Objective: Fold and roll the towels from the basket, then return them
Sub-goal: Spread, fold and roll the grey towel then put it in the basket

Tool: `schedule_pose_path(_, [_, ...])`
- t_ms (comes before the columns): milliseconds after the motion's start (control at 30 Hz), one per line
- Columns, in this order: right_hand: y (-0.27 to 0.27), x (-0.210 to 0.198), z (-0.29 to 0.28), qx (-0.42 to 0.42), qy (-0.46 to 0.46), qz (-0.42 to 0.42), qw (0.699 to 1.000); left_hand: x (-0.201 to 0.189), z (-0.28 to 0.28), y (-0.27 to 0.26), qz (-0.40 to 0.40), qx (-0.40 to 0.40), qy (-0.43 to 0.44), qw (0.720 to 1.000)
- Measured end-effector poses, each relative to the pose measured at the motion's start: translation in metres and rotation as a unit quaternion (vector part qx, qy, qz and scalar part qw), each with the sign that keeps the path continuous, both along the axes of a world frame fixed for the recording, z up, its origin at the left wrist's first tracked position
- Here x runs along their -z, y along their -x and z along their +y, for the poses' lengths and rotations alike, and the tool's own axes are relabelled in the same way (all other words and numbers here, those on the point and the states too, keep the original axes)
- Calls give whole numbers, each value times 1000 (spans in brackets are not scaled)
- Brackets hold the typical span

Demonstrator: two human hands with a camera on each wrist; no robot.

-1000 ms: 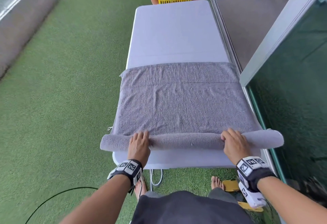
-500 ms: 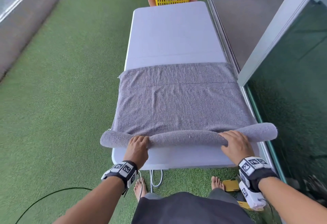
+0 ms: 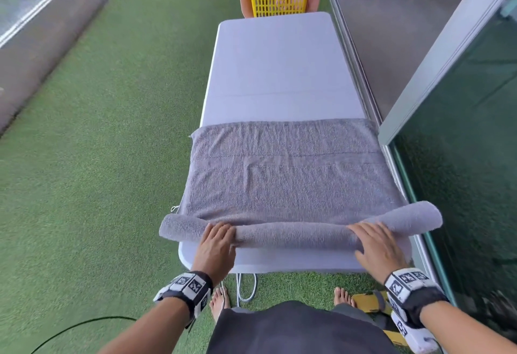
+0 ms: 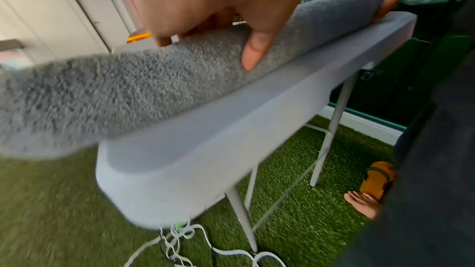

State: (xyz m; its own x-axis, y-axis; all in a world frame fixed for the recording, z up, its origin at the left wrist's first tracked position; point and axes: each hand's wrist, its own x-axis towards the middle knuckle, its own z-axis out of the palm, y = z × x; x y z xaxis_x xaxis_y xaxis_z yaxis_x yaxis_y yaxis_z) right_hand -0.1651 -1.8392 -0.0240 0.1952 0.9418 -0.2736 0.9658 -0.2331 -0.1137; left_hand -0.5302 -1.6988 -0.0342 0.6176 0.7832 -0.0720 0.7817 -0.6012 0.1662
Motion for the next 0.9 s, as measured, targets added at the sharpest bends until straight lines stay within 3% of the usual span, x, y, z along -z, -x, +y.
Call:
schedule_pose_path(200, [-8,-15,38,42,-12,0,999,-12,21,-18,10,-72,19,997])
schedule_pose_path(367, [-6,-10,11,-16,53,-29,998,-4,8,-9,73,-3,38,997])
schedule_pose_path(533, [-10,-27,40,19,36,-15,999,-21,32,-21,41,-9,-1,999])
schedule_pose_path(667, [-11,-20,44,44,5,18,999,-14,33,-23,21,-69,52,996])
schedule_pose_path(800, [-5,-13,18,9,48,-9,999,-7,14,-7,48,-17,27,998])
schedule_pose_path(900, [-7,-25,33,23,41,-15,999,-16,26,-10,22,-14,-5,1000])
